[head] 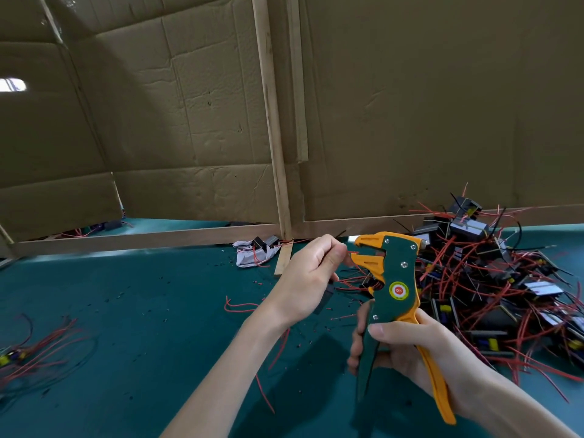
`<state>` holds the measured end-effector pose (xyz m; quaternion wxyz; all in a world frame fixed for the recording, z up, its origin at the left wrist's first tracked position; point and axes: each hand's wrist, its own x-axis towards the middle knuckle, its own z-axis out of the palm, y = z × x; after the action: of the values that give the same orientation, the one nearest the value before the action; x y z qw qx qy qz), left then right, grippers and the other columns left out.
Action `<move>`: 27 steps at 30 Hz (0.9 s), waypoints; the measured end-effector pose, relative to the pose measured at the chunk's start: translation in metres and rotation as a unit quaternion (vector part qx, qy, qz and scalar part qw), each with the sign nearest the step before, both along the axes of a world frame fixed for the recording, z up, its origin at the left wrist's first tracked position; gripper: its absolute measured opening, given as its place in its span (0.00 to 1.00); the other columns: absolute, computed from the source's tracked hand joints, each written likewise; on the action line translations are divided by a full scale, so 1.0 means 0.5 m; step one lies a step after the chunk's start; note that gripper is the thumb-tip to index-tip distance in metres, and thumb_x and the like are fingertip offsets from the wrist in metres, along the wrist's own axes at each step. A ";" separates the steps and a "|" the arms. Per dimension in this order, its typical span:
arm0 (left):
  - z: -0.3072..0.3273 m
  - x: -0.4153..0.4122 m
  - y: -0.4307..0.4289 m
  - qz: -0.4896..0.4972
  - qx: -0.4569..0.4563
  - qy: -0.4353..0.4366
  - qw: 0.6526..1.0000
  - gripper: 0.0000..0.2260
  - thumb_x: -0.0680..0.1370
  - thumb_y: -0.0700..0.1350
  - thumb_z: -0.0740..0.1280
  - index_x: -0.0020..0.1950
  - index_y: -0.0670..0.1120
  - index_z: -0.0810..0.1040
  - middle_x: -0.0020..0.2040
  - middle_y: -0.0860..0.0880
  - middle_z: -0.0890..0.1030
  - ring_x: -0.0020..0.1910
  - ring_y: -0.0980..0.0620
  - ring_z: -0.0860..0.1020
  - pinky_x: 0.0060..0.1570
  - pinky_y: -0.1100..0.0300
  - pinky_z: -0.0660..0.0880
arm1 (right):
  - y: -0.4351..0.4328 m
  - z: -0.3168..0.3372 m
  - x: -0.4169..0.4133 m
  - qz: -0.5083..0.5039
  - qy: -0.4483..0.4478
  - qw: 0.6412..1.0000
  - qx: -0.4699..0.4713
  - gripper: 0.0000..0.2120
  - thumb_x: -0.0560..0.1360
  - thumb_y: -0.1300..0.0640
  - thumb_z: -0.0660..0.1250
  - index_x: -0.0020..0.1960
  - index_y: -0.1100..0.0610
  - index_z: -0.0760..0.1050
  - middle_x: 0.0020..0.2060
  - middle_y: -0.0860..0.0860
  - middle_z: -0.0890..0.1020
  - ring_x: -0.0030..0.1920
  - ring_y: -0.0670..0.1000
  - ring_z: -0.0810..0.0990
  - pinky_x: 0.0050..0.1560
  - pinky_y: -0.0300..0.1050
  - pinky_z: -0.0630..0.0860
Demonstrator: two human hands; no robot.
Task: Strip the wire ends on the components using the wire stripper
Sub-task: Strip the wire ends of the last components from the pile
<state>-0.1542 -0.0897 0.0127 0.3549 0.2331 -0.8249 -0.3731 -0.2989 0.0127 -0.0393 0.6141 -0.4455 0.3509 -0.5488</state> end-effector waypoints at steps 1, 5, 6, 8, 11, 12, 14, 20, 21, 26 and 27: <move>0.001 0.001 0.000 -0.005 0.001 -0.001 1.000 0.12 0.83 0.48 0.57 0.42 0.52 0.74 0.34 0.65 0.76 0.36 0.61 0.73 0.42 0.67 0.69 | 0.001 0.003 0.002 -0.003 0.001 1.000 0.001 0.14 0.61 0.59 0.78 0.42 0.64 0.80 0.37 0.68 0.80 0.38 0.66 0.81 0.43 0.59 0.80; 0.009 0.009 -0.003 -0.032 0.021 -0.003 0.999 0.11 0.83 0.48 0.58 0.42 0.51 0.74 0.33 0.63 0.76 0.36 0.59 0.73 0.43 0.63 0.70 | 0.006 0.010 0.007 -0.017 0.003 1.000 0.009 0.13 0.61 0.59 0.77 0.40 0.65 0.79 0.35 0.68 0.79 0.36 0.65 0.80 0.40 0.58 0.80; 0.012 0.011 -0.004 -0.036 0.022 -0.006 0.999 0.11 0.83 0.48 0.58 0.42 0.52 0.74 0.33 0.63 0.76 0.35 0.59 0.73 0.42 0.64 0.70 | 0.007 0.011 0.007 -0.021 0.007 1.000 0.013 0.15 0.60 0.58 0.79 0.40 0.65 0.79 0.34 0.68 0.78 0.35 0.65 0.80 0.39 0.58 0.79; 0.017 0.015 -0.004 -0.044 0.018 -0.014 0.999 0.11 0.83 0.47 0.58 0.41 0.52 0.74 0.33 0.62 0.76 0.35 0.60 0.73 0.41 0.66 0.70 | 0.015 0.012 0.009 -0.033 0.018 0.999 0.023 0.17 0.58 0.55 0.82 0.37 0.62 0.79 0.32 0.67 0.77 0.32 0.64 0.78 0.36 0.56 0.79; 0.023 0.023 -0.007 -0.053 0.026 -0.022 0.998 0.11 0.82 0.46 0.59 0.41 0.53 0.76 0.33 0.63 0.77 0.34 0.61 0.73 0.39 0.71 0.69 | 0.027 0.016 0.018 -0.067 0.045 0.996 0.034 0.13 0.60 0.53 0.79 0.34 0.59 0.78 0.27 0.65 0.75 0.26 0.60 0.75 0.31 0.52 0.76; 0.023 0.024 -0.008 -0.051 0.028 -0.025 0.998 0.11 0.82 0.47 0.60 0.41 0.53 0.76 0.33 0.62 0.78 0.34 0.61 0.73 0.38 0.71 0.69 | 0.029 0.017 0.022 -0.084 0.052 0.994 0.039 0.14 0.60 0.52 0.78 0.32 0.59 0.77 0.25 0.64 0.74 0.24 0.59 0.74 0.29 0.50 0.75; 0.019 0.024 -0.014 -0.031 0.021 -0.040 0.998 0.11 0.82 0.48 0.60 0.41 0.54 0.78 0.37 0.57 0.79 0.36 0.59 0.74 0.39 0.68 0.68 | 0.028 0.014 0.028 -0.130 0.068 0.988 0.050 0.17 0.61 0.50 0.76 0.28 0.60 0.72 0.23 0.62 0.71 0.21 0.56 0.71 0.25 0.45 0.72; 0.012 0.021 -0.036 0.078 -0.083 -0.098 0.989 0.11 0.81 0.48 0.62 0.42 0.53 0.80 0.42 0.58 0.75 0.46 0.62 0.70 0.46 0.64 0.63 | 0.012 0.001 0.037 -0.073 -0.022 0.996 0.056 0.08 0.62 0.63 0.76 0.39 0.63 0.81 0.35 0.66 0.79 0.36 0.63 0.81 0.38 0.54 0.80; 0.022 0.021 -0.041 0.119 -0.107 -0.082 0.984 0.10 0.81 0.47 0.62 0.42 0.53 0.80 0.42 0.58 0.76 0.48 0.59 0.71 0.47 0.63 0.63 | 0.007 -0.004 0.037 -0.064 -0.025 0.995 0.067 0.08 0.61 0.63 0.76 0.39 0.63 0.82 0.37 0.67 0.80 0.38 0.64 0.82 0.40 0.54 0.81; 0.108 -0.042 -0.039 0.174 -0.117 0.122 0.970 0.08 0.81 0.40 0.63 0.47 0.42 0.81 0.45 0.49 0.80 0.39 0.60 0.76 0.41 0.72 0.71 | -0.006 -0.027 0.040 -0.025 -0.049 0.986 0.157 0.12 0.54 0.62 0.76 0.36 0.63 0.82 0.37 0.66 0.81 0.37 0.65 0.83 0.39 0.56 0.82; 0.123 -0.070 -0.035 0.148 -0.101 0.150 0.972 0.07 0.81 0.39 0.63 0.48 0.41 0.81 0.45 0.48 0.80 0.38 0.58 0.77 0.40 0.70 0.74 | -0.006 -0.029 0.040 -0.019 -0.051 0.984 0.170 0.13 0.55 0.63 0.75 0.38 0.65 0.81 0.36 0.66 0.81 0.37 0.65 0.83 0.39 0.57 0.82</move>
<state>-0.1893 -0.1073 0.0741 0.5473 0.2571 -0.7520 -0.2622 -0.2790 0.0096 -0.0540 0.6874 -0.2989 0.4160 -0.5148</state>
